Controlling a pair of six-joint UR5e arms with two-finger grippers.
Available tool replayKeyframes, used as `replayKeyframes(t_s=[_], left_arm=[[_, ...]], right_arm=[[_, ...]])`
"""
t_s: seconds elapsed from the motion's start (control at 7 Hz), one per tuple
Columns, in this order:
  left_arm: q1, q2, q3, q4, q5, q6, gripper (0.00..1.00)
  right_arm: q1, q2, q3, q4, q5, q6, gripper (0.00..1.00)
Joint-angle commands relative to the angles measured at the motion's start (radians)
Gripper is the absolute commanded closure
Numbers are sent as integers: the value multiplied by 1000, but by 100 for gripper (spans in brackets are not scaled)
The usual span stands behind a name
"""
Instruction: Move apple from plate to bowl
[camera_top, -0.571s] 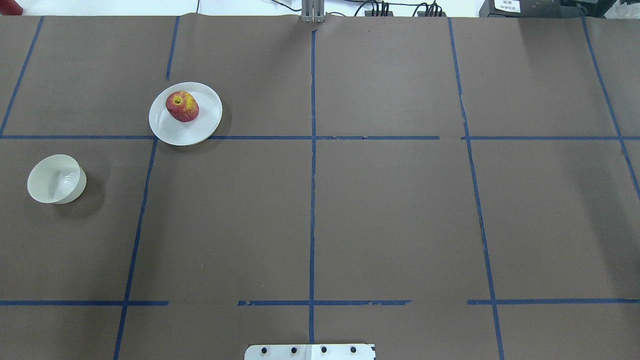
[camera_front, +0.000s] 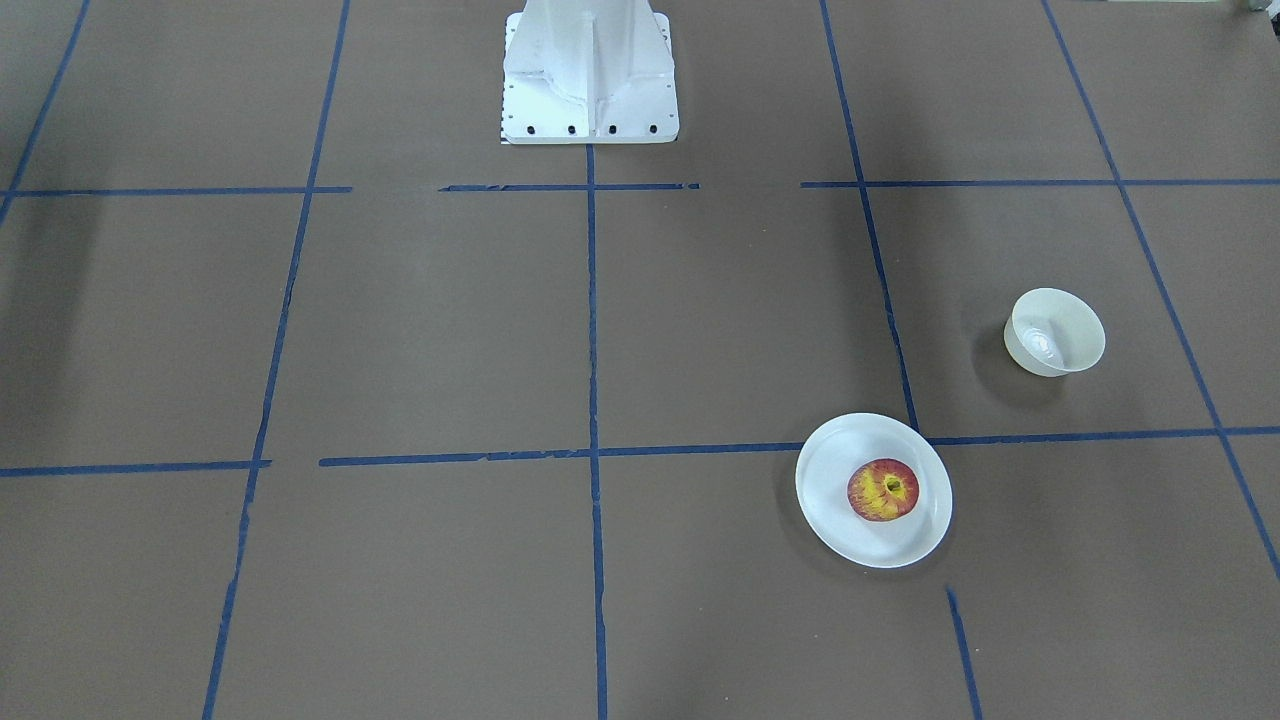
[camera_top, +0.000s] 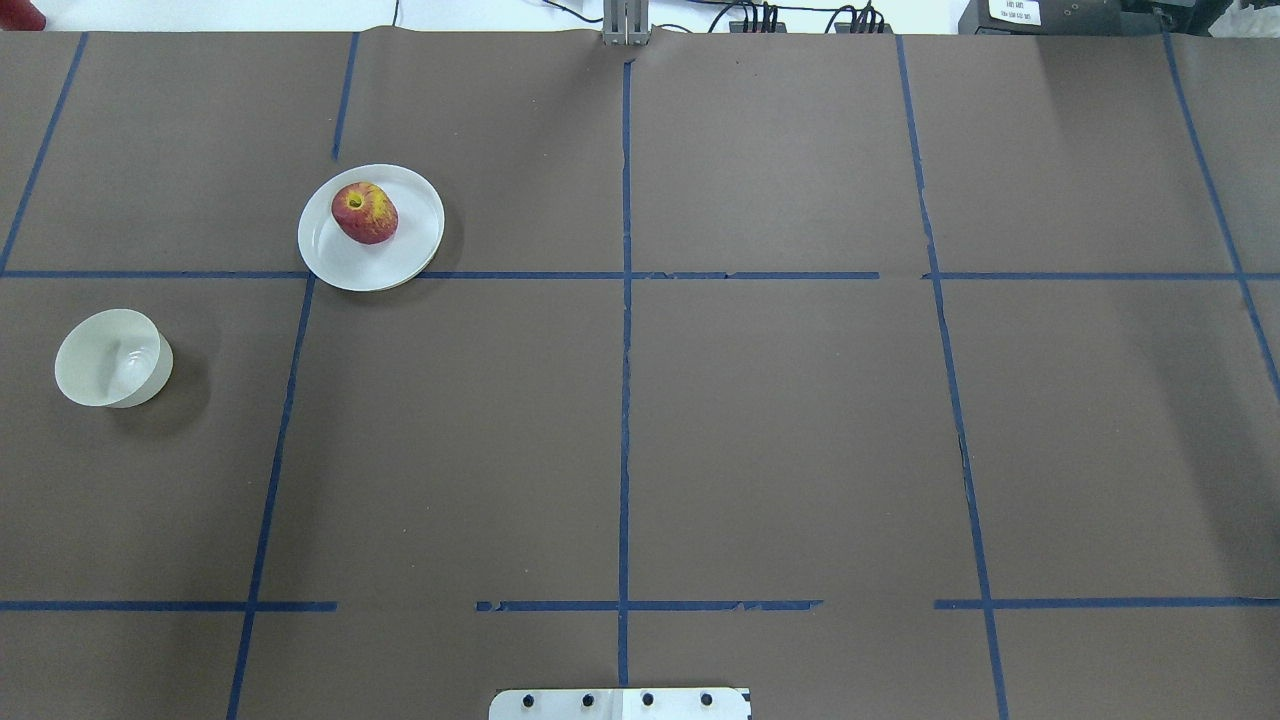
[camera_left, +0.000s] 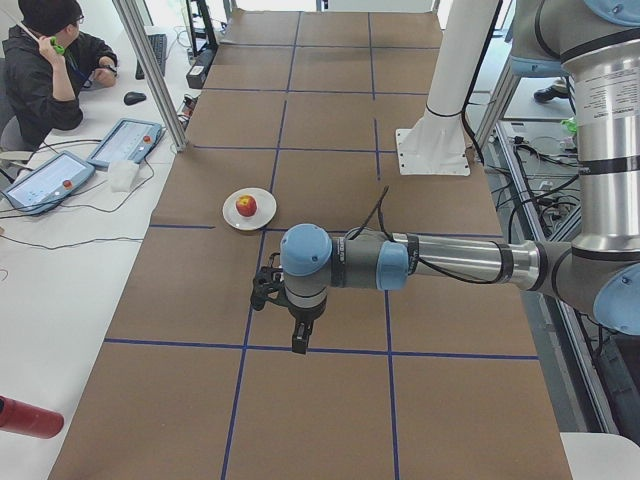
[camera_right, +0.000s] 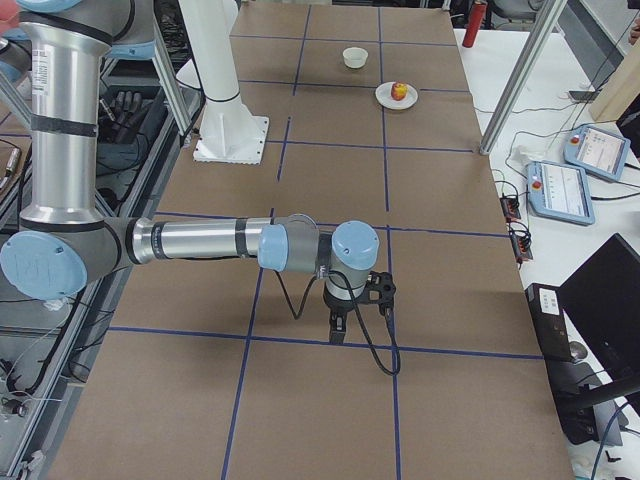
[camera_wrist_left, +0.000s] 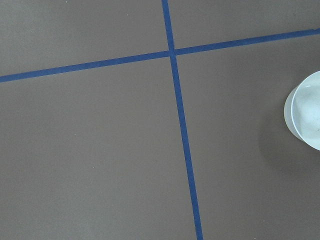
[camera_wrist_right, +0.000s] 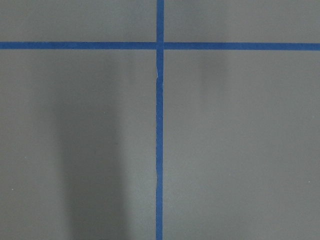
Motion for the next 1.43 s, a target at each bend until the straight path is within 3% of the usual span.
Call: replayKeyframes(t_s=[0.0,0.29,0.43,0.86,1.0,1.29], left_arm=[[14,-57,-15,-1,-5,-7,0],[130,-135,-69,0,-2,-237,0],[250,-189,-92,3,6,-372,0],[497,-408,-61,32,61,-772,0],[557,-491,7,29,76,-883,0],[622,-702,261,-15,110,-1010,0]], right_arm=[[0,0,0,0,0,0,0],[0,0,0,0,0,0,0],[0,0,0,0,0,0,0],[1,0,0,0,0,0,0],[0,0,0,0,0,0,0],[0,0,0,0,0,0,0]])
